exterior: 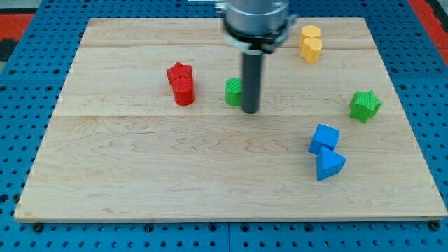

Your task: Move the green star towards the center

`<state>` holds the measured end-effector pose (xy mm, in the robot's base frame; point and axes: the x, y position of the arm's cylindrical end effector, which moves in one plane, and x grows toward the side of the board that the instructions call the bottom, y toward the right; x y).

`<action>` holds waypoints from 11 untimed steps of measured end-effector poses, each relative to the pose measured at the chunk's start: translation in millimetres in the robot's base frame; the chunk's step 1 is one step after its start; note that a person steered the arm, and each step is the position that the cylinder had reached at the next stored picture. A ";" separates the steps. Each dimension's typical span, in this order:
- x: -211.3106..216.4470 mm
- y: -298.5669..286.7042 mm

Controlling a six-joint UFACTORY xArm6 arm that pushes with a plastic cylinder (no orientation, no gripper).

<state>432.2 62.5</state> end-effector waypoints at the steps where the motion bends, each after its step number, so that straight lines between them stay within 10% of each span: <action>1: -23.7 12.6; 3: -58.2 -33.7; 6: -18.7 258.5; 9: 3.9 -40.4; 11: 40.4 -38.2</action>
